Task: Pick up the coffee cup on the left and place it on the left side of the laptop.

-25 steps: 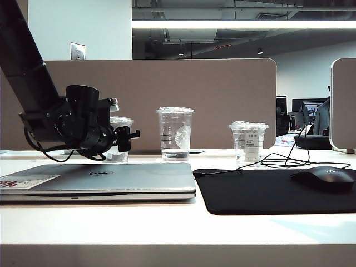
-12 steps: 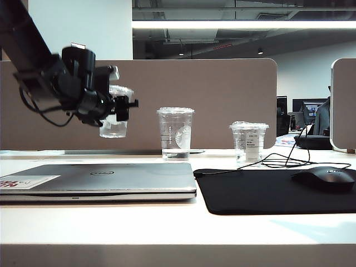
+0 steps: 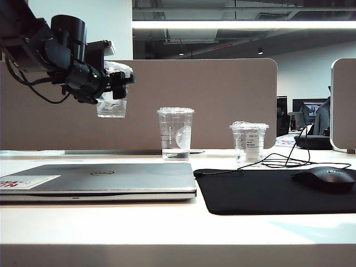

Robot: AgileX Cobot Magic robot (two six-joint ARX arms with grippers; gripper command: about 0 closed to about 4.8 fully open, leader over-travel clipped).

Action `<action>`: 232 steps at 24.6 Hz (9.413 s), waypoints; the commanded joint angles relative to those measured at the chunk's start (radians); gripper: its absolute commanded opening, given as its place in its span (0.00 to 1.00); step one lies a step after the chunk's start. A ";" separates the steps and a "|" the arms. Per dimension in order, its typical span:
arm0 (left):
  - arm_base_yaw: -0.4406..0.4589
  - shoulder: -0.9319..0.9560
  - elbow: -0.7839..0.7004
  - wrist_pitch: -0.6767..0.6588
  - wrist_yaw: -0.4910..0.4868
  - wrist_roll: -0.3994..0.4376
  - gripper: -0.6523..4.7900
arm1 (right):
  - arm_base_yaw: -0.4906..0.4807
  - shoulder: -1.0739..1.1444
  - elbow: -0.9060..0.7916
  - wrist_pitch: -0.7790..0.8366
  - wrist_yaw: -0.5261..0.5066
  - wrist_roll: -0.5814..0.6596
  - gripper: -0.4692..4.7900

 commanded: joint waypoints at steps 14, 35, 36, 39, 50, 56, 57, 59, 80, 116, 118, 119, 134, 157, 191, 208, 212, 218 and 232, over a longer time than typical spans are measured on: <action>0.062 -0.270 -0.369 0.177 -0.039 -0.018 0.56 | 0.002 -0.002 0.007 0.014 -0.002 -0.004 0.08; 0.280 -0.462 -0.871 0.441 -0.048 -0.102 0.56 | 0.001 -0.002 0.007 0.009 -0.002 -0.015 0.08; 0.288 -0.462 -0.887 0.450 -0.048 -0.102 0.56 | 0.001 -0.002 0.007 0.008 -0.002 -0.015 0.08; 0.306 -0.461 -0.922 0.483 -0.048 -0.101 0.56 | 0.001 -0.002 0.007 0.007 -0.002 -0.015 0.08; 0.364 -0.252 -0.931 0.668 -0.010 -0.100 0.56 | 0.001 -0.002 0.006 0.002 -0.002 -0.015 0.08; 0.364 -0.100 -0.913 0.829 0.003 -0.102 0.56 | 0.001 -0.002 0.006 -0.008 -0.018 -0.015 0.08; 0.363 -0.068 -0.897 0.837 0.010 -0.102 0.56 | 0.001 -0.002 0.006 -0.008 -0.027 -0.015 0.08; 0.362 -0.034 -0.870 0.836 0.043 -0.102 0.56 | 0.001 -0.002 0.006 -0.009 -0.028 -0.015 0.08; 0.363 -0.280 -0.997 0.587 0.073 -0.004 0.98 | 0.000 -0.002 0.006 -0.011 -0.028 -0.022 0.08; 0.348 -1.502 -0.998 -0.566 0.136 -0.076 0.11 | 0.000 -0.003 0.006 -0.008 -0.016 -0.021 0.08; 0.319 -1.582 -0.998 -0.613 0.074 -0.056 0.11 | 0.000 -0.003 0.006 -0.006 -0.016 -0.021 0.08; 0.301 -1.631 -0.998 -0.645 0.072 -0.041 0.11 | 0.000 -0.002 0.006 -0.012 -0.017 -0.021 0.08; 0.166 -1.924 -1.278 -0.519 -0.039 -0.022 0.11 | 0.000 -0.003 0.006 -0.012 -0.019 -0.021 0.08; 0.212 -1.981 -1.330 -0.500 -0.041 0.030 0.11 | 0.000 -0.003 0.005 -0.012 -0.019 -0.021 0.08; 0.212 -1.981 -1.330 -0.499 -0.041 0.030 0.11 | -0.552 -0.399 -0.375 0.303 0.205 -0.021 0.08; 0.212 -1.981 -1.330 -0.500 -0.041 0.030 0.11 | -0.666 -0.573 -0.544 0.241 0.144 -0.019 0.08; 0.212 -1.981 -1.330 -0.499 -0.041 0.030 0.11 | -0.666 -0.573 -0.544 0.201 0.137 -0.022 0.08; 0.212 -1.981 -1.330 -0.499 -0.041 0.030 0.11 | -0.666 -0.573 -0.544 0.203 0.138 -0.021 0.08; 0.212 -1.981 -1.330 -0.499 -0.041 0.030 0.11 | -0.665 -0.573 -0.544 0.198 0.138 -0.022 0.08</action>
